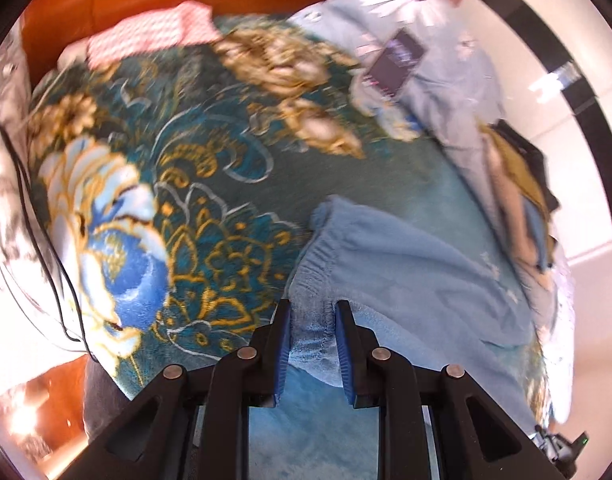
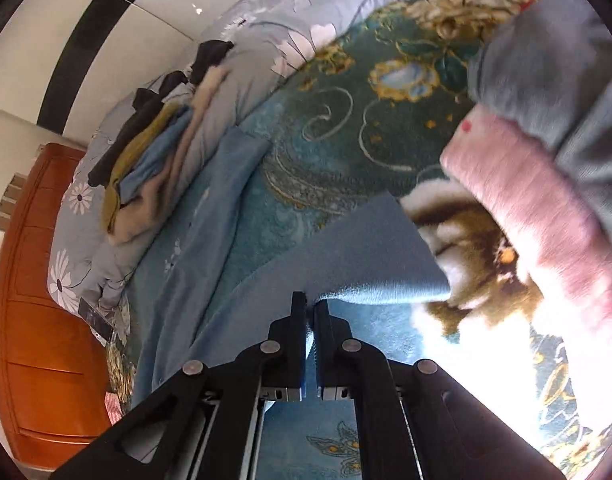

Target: Fold clothes

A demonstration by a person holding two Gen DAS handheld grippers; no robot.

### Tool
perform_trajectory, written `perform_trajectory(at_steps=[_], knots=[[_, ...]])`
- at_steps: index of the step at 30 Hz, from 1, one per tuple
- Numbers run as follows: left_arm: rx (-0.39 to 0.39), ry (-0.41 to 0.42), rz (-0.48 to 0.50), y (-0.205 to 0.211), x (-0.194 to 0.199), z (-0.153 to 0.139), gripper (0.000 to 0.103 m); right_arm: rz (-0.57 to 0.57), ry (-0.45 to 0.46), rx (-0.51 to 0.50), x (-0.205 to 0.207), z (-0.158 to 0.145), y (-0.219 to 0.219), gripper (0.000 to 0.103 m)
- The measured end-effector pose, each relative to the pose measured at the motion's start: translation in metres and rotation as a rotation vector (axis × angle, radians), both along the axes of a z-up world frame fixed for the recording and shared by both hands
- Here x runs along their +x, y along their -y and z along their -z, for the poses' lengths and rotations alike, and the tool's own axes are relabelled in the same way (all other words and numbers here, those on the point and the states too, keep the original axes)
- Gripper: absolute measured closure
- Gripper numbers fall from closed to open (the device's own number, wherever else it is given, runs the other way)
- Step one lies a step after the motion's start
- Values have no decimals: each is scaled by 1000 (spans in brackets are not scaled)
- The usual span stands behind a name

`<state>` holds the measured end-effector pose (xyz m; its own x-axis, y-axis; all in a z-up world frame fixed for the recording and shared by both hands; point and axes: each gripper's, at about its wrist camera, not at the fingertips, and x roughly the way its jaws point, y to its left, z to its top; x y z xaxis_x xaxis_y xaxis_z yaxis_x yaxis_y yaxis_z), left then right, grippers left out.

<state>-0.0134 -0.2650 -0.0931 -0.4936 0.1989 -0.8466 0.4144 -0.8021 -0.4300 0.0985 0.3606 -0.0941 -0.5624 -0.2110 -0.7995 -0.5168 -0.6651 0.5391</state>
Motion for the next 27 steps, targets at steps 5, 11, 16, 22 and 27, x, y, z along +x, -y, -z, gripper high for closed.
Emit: perform_trajectory(at_steps=[5, 11, 16, 22, 27], knots=[[-21, 59, 94, -20, 16, 16, 80, 19, 93, 94, 3, 8, -19, 100], [-50, 182, 142, -37, 28, 53, 80, -10, 273, 121, 18, 48, -17, 100], [-12, 174, 155, -32, 23, 46, 76, -29, 315, 143, 15, 52, -10, 98], [-6, 182, 164, -22, 7, 38, 63, -100, 329, 254, 10, 20, -3, 76], [36, 175, 99, -7, -34, 49, 58, -127, 222, 287, -30, 6, 7, 65]])
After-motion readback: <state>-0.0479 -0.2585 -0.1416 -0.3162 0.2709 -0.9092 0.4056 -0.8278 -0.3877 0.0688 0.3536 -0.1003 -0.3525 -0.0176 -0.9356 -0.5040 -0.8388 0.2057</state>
